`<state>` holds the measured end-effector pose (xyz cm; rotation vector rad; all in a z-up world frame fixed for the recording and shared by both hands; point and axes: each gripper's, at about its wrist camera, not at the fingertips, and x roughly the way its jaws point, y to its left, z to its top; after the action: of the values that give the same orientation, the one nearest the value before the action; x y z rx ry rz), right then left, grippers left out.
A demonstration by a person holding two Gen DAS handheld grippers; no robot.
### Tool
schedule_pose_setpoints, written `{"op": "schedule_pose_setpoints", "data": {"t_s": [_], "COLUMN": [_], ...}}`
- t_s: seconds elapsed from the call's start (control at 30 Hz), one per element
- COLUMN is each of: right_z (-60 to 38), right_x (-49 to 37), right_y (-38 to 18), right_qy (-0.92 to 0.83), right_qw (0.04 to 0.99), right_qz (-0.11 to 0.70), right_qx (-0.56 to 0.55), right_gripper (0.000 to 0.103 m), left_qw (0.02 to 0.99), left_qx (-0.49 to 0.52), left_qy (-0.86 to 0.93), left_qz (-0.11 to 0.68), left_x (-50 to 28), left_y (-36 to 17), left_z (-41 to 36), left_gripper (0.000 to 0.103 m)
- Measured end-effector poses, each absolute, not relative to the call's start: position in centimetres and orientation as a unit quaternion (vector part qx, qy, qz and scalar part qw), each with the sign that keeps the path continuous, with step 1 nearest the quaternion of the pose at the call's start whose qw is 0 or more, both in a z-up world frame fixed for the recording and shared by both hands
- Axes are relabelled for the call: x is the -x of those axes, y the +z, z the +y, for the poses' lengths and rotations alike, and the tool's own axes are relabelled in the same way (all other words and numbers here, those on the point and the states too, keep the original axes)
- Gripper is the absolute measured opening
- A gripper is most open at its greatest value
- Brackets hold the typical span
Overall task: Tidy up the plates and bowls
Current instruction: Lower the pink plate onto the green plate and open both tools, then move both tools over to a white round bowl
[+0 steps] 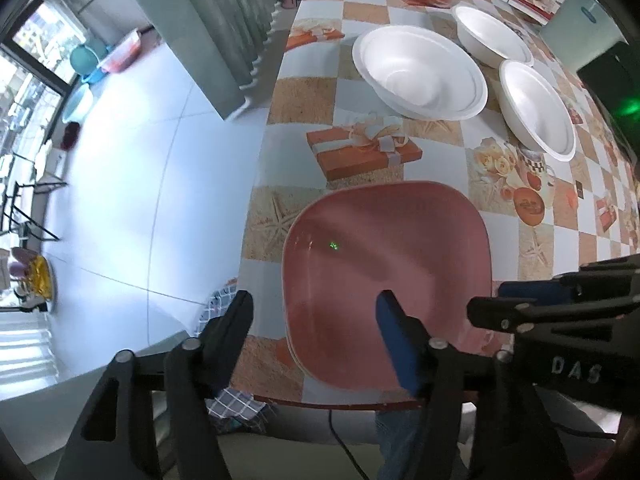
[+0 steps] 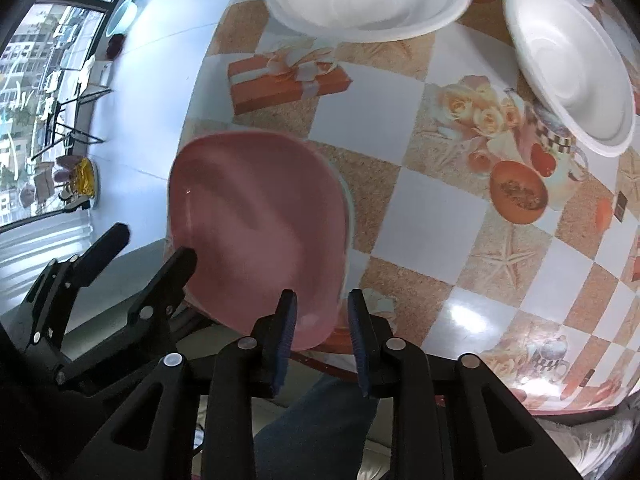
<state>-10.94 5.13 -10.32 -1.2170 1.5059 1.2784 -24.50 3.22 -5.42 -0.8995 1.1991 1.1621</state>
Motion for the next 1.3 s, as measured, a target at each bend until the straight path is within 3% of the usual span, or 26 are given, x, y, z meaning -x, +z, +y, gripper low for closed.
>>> {"op": "schedule_pose_setpoints", "data": {"t_s": [0.03, 0.13, 0.17, 0.4, 0.5, 0.77, 1.3], "right_z": [5.2, 5.0, 4.9, 4.3, 3.7, 4.7, 14.9], "right_x": [10.4, 8.1, 7.3, 0.7, -2.1, -8.5, -12.1], "right_y": [-10.1, -9.0, -8.7, -7.1, -6.7, -5.8, -7.7], "right_qy": [0.502, 0.498, 0.498, 0.456, 0.436, 0.41, 0.454], "right_qw": [0.408, 0.436, 0.443, 0.505, 0.528, 0.564, 0.533], "right_qz": [0.593, 0.592, 0.595, 0.618, 0.627, 0.622, 0.57], "right_qx": [0.479, 0.46, 0.45, 0.393, 0.371, 0.355, 0.43], "right_gripper": [0.057, 0.084, 0.087, 0.087, 0.087, 0.087, 0.087], "left_qw": [0.583, 0.581, 0.582, 0.613, 0.641, 0.648, 0.522], "left_qx": [0.386, 0.412, 0.425, 0.416, 0.407, 0.457, 0.565], "left_qy": [0.501, 0.504, 0.499, 0.472, 0.445, 0.398, 0.499], "left_qz": [0.51, 0.489, 0.481, 0.478, 0.476, 0.462, 0.4], "left_x": [24.6, 25.3, 25.4, 22.1, 19.1, 12.5, 7.6], "left_y": [-5.4, -5.3, -5.4, -4.2, -3.3, -3.9, -8.5], "left_z": [3.3, 4.0, 4.3, 5.9, 6.2, 8.4, 12.4], "left_gripper": [0.071, 0.087, 0.087, 0.09, 0.103, 0.103, 0.103]}}
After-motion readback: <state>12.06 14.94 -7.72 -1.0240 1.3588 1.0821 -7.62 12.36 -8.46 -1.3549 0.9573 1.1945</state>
